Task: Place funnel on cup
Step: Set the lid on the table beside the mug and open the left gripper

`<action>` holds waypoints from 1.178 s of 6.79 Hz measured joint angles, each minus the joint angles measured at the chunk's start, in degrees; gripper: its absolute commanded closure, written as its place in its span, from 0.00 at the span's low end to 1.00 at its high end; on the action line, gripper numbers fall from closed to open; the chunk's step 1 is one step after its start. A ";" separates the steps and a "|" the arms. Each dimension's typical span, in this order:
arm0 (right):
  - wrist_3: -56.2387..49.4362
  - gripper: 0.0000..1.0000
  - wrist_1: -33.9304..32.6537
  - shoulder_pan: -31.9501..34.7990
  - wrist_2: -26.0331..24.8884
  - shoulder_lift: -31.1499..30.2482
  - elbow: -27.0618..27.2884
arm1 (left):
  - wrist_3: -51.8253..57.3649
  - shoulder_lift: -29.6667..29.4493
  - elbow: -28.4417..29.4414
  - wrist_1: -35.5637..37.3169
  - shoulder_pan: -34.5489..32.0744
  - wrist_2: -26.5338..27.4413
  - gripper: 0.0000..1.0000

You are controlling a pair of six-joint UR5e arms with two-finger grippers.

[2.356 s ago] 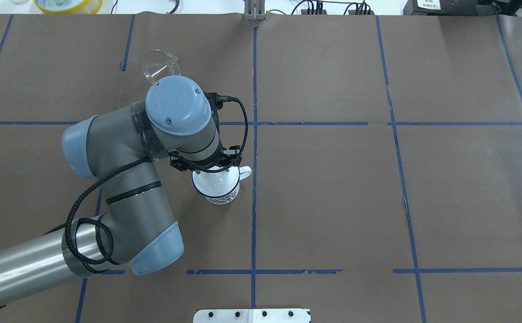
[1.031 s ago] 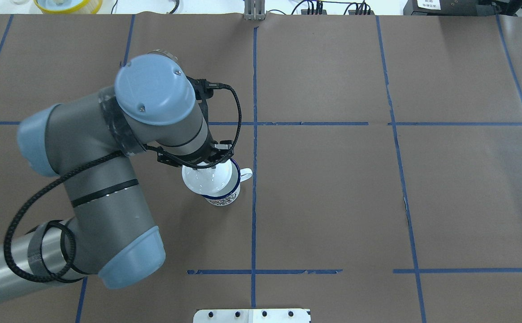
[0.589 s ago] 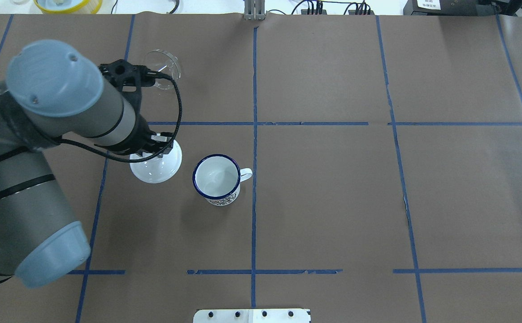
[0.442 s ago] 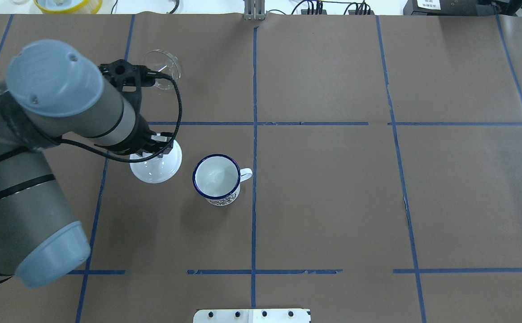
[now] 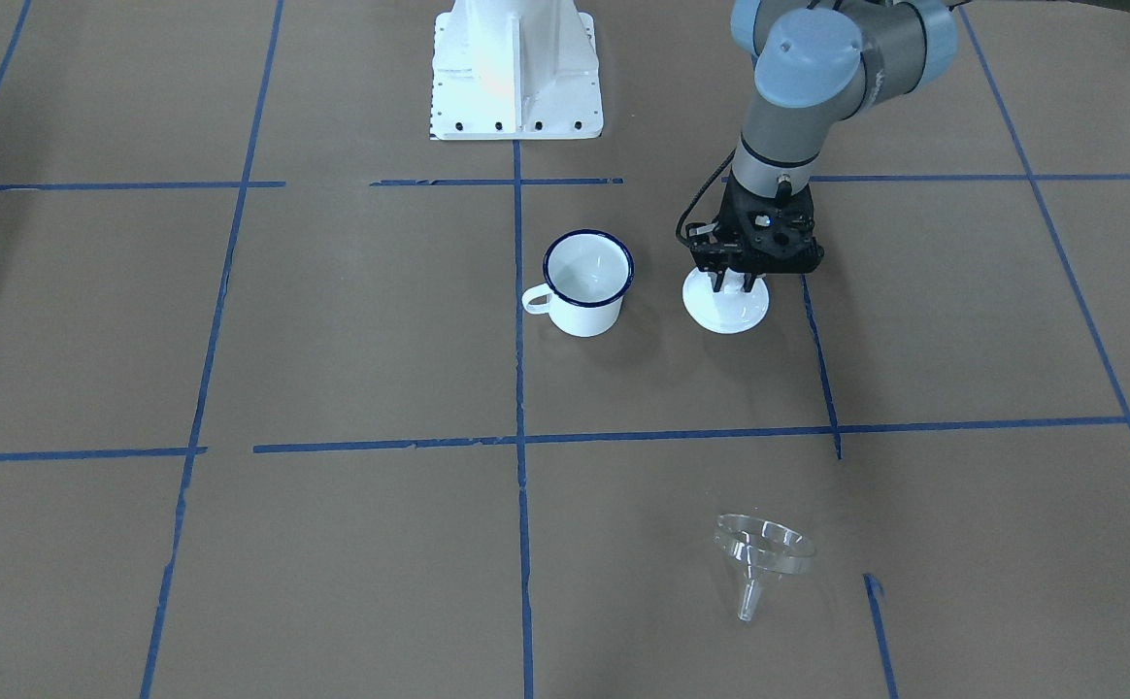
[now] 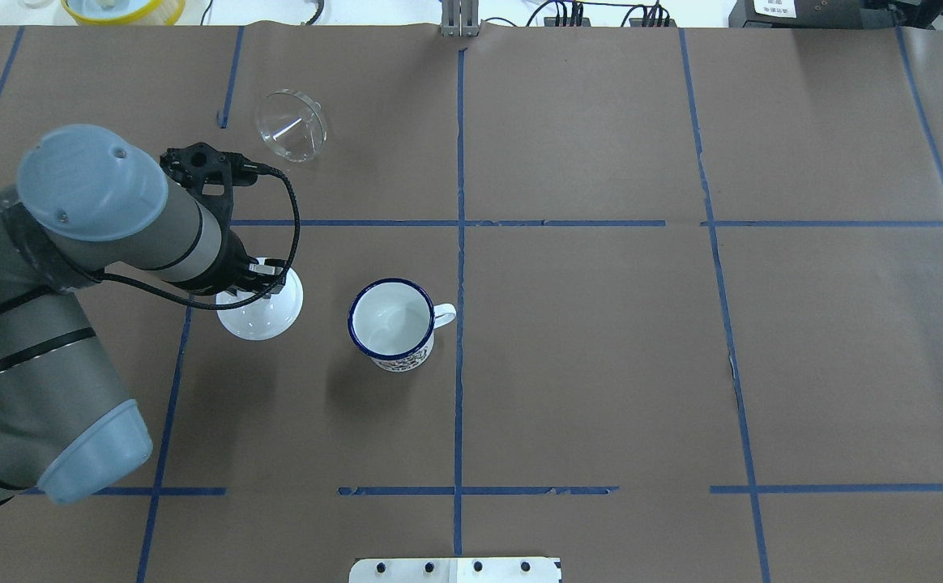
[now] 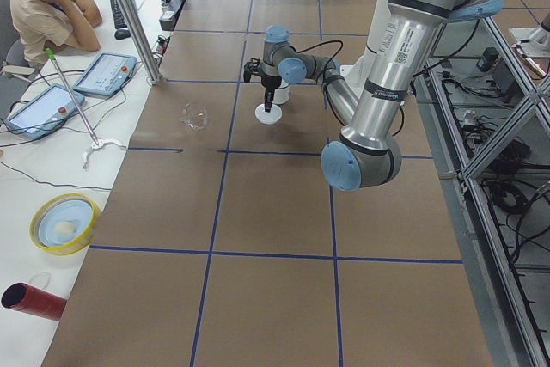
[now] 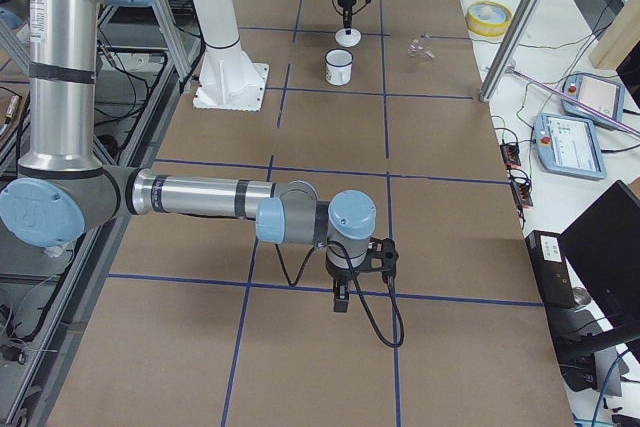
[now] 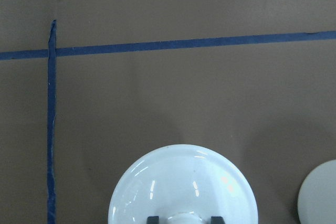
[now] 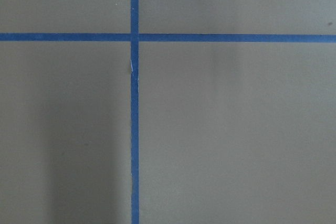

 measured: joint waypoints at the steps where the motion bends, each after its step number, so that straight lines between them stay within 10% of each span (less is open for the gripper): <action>1: 0.00 0.00 0.00 0.00 0.00 0.00 0.00 | 0.18 -0.01 1.74 -1.05 0.08 0.01 1.00; 5: 0.00 0.00 0.00 0.00 0.00 0.00 0.00 | 0.40 -0.02 3.88 -2.60 0.55 -0.03 0.88; 8: 0.00 0.00 0.00 0.00 0.00 0.00 0.00 | 0.36 -0.09 4.40 -2.82 1.62 -0.01 0.20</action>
